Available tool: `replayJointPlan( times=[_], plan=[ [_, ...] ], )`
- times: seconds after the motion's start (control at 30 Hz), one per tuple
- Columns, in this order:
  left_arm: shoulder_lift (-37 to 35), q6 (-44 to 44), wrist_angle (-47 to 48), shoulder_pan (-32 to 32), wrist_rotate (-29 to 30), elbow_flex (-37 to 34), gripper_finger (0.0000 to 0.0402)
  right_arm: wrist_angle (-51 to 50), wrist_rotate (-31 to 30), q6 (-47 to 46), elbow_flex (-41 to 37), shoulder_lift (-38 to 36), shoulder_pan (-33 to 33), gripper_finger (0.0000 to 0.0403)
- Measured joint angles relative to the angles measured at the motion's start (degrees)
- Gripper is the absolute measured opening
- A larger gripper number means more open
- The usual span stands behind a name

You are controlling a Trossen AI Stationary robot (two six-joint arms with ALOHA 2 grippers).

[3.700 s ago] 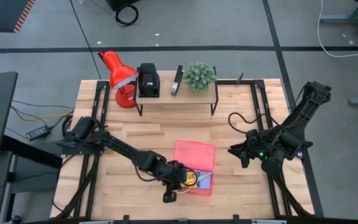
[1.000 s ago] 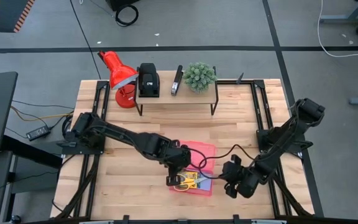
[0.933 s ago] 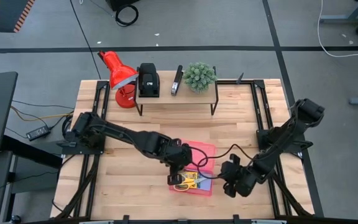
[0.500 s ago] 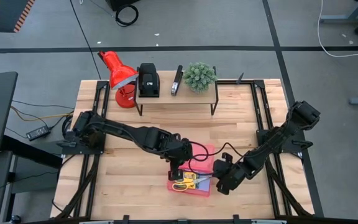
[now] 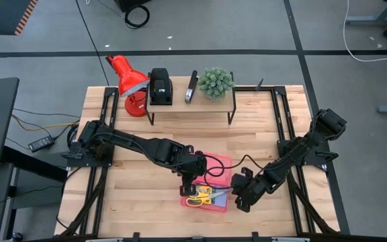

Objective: Pack school essentials
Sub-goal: Put the yellow scissors into the pink supply box

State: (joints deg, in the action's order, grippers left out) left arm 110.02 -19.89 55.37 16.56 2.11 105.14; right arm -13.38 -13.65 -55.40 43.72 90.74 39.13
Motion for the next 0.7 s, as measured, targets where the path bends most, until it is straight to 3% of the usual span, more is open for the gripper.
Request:
replayJointPlan(
  times=[0.23,0.7],
  plan=[
    [0.0,0.0,0.0,0.0,0.3,0.0,0.0005,6.4,-0.4,2.1,0.0,-0.1,0.0,0.0002],
    [0.0,-0.4,-0.1,0.1,0.3,0.0,0.0004,-0.7,-0.2,-3.0,0.0,-0.1,0.0,0.0004]
  ],
)
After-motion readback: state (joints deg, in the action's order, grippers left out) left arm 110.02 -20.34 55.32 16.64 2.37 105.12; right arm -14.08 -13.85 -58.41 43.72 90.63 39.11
